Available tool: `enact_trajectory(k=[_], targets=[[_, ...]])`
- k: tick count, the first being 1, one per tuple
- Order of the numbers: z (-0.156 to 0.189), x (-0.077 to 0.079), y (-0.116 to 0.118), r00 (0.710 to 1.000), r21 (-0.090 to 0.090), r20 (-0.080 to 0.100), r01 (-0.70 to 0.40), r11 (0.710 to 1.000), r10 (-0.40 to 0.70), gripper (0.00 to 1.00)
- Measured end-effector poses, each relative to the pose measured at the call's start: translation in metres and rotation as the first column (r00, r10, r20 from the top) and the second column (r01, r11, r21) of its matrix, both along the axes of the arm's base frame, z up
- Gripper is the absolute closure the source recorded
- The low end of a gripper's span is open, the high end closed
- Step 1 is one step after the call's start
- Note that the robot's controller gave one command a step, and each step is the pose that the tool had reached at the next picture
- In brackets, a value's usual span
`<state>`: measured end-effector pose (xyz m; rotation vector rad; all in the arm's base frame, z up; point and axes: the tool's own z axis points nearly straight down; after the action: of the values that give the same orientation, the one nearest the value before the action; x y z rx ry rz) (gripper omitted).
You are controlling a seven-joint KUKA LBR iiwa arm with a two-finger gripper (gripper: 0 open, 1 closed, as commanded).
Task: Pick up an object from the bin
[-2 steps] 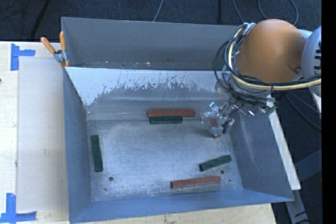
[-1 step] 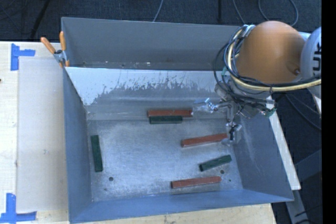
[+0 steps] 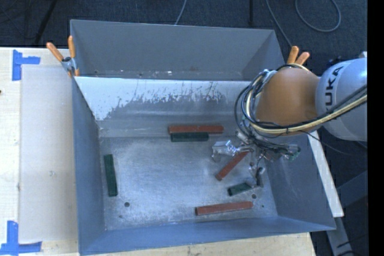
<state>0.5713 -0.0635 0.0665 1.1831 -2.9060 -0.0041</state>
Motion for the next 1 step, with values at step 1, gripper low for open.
enact_trajectory(k=[1], targets=[[0.0043, 0.0022, -0.0008, 1.0, 0.0, 0.007, 0.005, 1.0, -0.005, 1.0]])
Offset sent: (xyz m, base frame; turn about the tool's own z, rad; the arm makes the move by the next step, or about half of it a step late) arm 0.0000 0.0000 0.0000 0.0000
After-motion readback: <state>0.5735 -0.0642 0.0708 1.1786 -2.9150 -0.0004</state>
